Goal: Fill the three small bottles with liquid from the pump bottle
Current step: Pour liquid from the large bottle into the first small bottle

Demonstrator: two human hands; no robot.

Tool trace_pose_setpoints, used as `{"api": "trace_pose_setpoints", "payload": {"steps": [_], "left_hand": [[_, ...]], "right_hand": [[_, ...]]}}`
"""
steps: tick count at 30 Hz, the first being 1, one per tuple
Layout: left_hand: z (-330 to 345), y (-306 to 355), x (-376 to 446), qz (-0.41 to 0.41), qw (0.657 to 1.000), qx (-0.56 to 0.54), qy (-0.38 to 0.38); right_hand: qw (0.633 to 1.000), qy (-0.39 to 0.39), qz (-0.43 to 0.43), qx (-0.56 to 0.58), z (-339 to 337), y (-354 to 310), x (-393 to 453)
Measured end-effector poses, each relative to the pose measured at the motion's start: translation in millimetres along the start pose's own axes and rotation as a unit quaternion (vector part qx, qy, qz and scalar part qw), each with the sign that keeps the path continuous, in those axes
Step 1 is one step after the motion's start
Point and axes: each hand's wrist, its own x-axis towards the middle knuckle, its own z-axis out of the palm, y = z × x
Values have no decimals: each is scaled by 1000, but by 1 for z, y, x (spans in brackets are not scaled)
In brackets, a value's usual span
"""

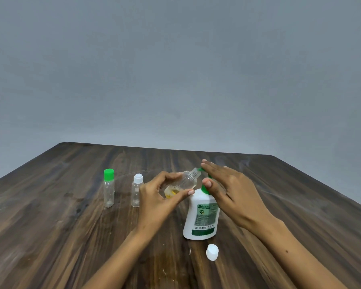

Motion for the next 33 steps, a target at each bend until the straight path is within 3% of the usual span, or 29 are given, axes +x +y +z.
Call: {"api": "trace_pose_setpoints", "payload": {"steps": [13, 33], "left_hand": [[0, -1, 0, -3, 1000, -3, -3], [0, 0, -1, -7, 1000, -4, -4]], "right_hand": [[999, -17, -6, -35, -1, -4, 2], [999, 29, -11, -14, 6, -1, -1]]}}
